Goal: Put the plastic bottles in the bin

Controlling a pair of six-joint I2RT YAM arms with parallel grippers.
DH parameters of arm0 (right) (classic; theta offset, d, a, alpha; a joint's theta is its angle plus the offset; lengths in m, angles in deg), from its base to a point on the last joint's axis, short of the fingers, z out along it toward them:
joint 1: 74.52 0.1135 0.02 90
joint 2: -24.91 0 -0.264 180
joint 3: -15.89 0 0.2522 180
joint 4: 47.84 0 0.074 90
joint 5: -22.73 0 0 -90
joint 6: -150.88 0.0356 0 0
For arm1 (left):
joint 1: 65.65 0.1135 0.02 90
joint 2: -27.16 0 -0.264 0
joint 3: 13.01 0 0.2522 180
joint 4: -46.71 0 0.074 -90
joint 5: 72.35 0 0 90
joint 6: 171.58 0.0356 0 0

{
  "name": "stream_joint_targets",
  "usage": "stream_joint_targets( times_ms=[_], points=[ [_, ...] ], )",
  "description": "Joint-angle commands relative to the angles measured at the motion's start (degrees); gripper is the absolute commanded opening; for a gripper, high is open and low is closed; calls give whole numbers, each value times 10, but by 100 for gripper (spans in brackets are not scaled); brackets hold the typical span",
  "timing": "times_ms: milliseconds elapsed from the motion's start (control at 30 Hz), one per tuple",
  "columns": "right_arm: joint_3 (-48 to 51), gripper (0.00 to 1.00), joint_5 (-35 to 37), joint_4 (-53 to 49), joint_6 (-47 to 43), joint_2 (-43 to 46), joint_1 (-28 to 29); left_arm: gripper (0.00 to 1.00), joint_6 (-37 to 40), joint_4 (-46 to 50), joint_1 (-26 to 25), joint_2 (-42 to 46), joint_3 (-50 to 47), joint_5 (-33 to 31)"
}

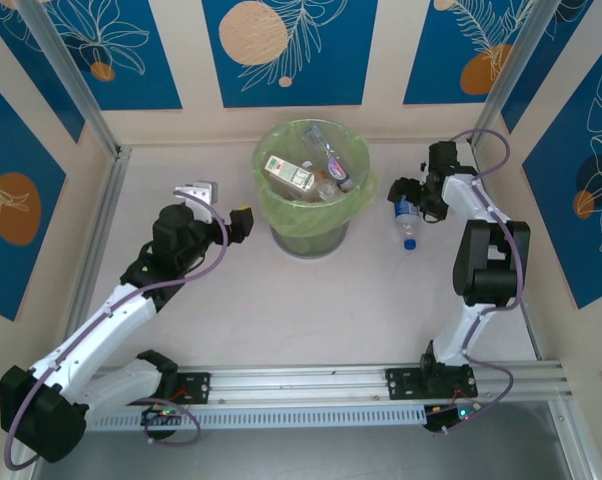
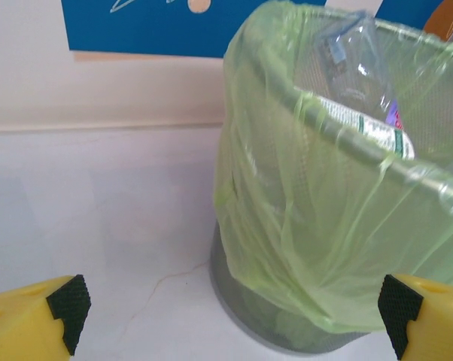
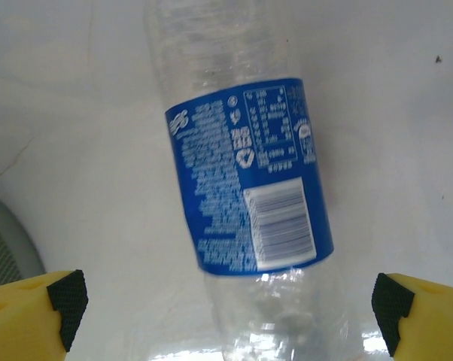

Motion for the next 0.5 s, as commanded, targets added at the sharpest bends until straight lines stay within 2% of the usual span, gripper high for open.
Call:
stream_joint_targets(
  times_ms=[0, 200, 267, 467],
  points=[
    [-58, 100, 8, -44, -50, -47, -4, 100, 8, -41, -1, 18, -14, 13],
    [-133, 97, -4, -84, -88, -118, -3, 100, 2, -67, 0, 30, -32, 9],
    [-149, 92, -6, -93, -91, -133, -3, 100, 1, -62, 0, 31, -33, 1],
    [-214, 92, -5, -148, -119, -188, 4, 100, 1, -61, 2, 33, -38, -12]
  ],
)
